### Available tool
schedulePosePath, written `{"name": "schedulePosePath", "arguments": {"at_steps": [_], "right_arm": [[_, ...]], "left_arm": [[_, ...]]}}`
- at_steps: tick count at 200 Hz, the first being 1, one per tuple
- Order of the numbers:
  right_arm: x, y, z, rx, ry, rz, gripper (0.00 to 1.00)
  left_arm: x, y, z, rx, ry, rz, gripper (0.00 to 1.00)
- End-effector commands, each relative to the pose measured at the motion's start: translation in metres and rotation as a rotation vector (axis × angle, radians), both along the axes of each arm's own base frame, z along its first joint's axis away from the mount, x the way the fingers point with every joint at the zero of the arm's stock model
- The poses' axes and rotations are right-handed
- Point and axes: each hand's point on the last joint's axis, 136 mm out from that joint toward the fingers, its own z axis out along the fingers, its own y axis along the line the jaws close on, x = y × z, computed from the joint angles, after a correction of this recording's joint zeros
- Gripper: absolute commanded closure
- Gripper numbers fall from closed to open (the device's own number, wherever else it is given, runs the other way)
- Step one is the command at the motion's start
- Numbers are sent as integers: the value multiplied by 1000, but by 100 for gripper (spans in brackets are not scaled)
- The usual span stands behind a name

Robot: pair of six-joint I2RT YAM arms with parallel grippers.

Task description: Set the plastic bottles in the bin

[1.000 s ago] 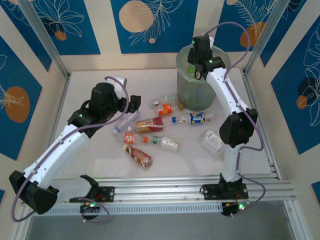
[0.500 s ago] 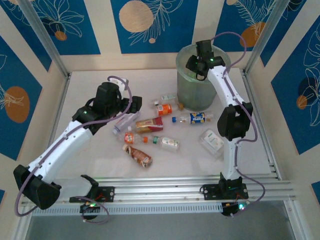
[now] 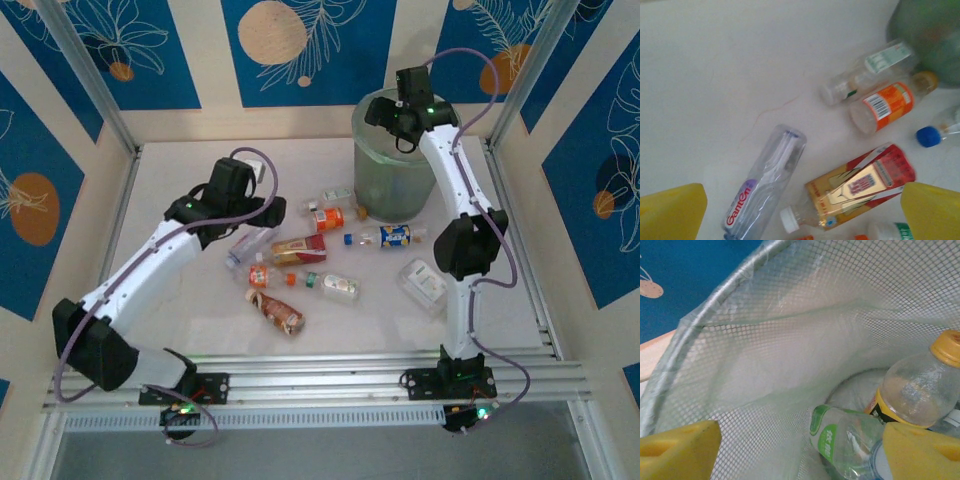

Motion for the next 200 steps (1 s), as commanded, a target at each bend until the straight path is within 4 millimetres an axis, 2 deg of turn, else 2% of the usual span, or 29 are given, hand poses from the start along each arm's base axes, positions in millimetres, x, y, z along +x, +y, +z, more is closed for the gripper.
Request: {"name": "schedulePosePath", "arguments": {"at_steps": [1, 24, 69, 139, 171, 200], "right_arm": [[-28, -4, 45, -34, -66, 20, 10], [-47, -5, 59, -72, -89, 25, 0], [-88, -10, 82, -103, -155, 10, 1], [-144, -13, 81, -110, -197, -12, 1], [-159, -14, 84, -104, -220, -15, 1], [-168, -12, 85, -108, -230, -12, 1]], "left_arm": [[6, 12, -15, 10, 83, 2, 1], [15, 22, -43, 42, 169, 11, 1], [24, 21, -89, 86, 337, -33, 11], [27, 25, -125, 140, 426, -42, 20], [25, 26, -148, 165, 481, -46, 21], [24, 36, -163, 227, 518, -26, 21]]}}
